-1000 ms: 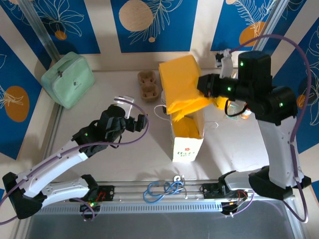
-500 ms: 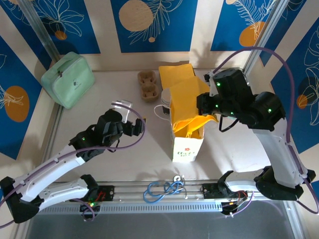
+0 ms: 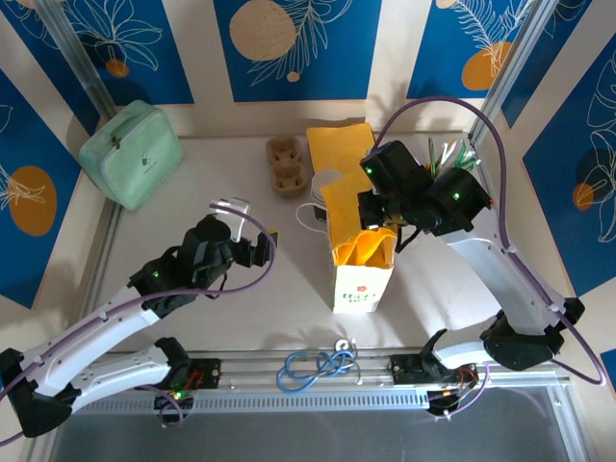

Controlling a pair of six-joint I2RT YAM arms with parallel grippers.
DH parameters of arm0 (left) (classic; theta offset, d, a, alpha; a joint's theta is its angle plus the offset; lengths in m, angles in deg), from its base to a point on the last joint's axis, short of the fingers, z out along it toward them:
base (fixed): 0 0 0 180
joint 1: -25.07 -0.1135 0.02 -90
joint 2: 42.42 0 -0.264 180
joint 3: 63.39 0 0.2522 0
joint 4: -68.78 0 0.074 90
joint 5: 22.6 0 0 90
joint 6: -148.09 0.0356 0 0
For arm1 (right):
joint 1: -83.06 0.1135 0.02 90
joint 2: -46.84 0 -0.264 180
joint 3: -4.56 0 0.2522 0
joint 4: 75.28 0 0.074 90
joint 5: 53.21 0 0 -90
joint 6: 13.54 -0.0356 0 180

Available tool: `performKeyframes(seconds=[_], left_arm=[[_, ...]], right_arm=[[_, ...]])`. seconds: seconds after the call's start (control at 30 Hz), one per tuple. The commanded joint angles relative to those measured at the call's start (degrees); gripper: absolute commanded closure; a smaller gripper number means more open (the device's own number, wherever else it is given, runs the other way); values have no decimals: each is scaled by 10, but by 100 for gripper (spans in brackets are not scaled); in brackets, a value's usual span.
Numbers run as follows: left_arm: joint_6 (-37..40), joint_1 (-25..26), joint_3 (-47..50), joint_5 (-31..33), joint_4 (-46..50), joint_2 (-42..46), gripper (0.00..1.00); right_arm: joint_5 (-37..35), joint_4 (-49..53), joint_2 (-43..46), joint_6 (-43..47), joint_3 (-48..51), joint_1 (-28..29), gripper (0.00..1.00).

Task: Pack the takeout coffee

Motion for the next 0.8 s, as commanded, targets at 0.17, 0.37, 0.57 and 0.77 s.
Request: performKeyframes(seconds=[0.17, 0.37, 0.57, 0.77], left_arm=[[-14, -7, 16, 9, -8, 17, 1], [-13, -7, 18, 13, -10, 18, 1], [-14, -7, 18, 13, -12, 13, 1], [-14, -7, 18, 11, -13, 14, 1]], right_arm=[[-10, -1, -18, 0, 26, -9, 95], [20, -19, -26, 2, 61, -13, 95], [51, -20, -47, 7, 77, -16, 96], [81, -31, -64, 4, 94, -14, 96]])
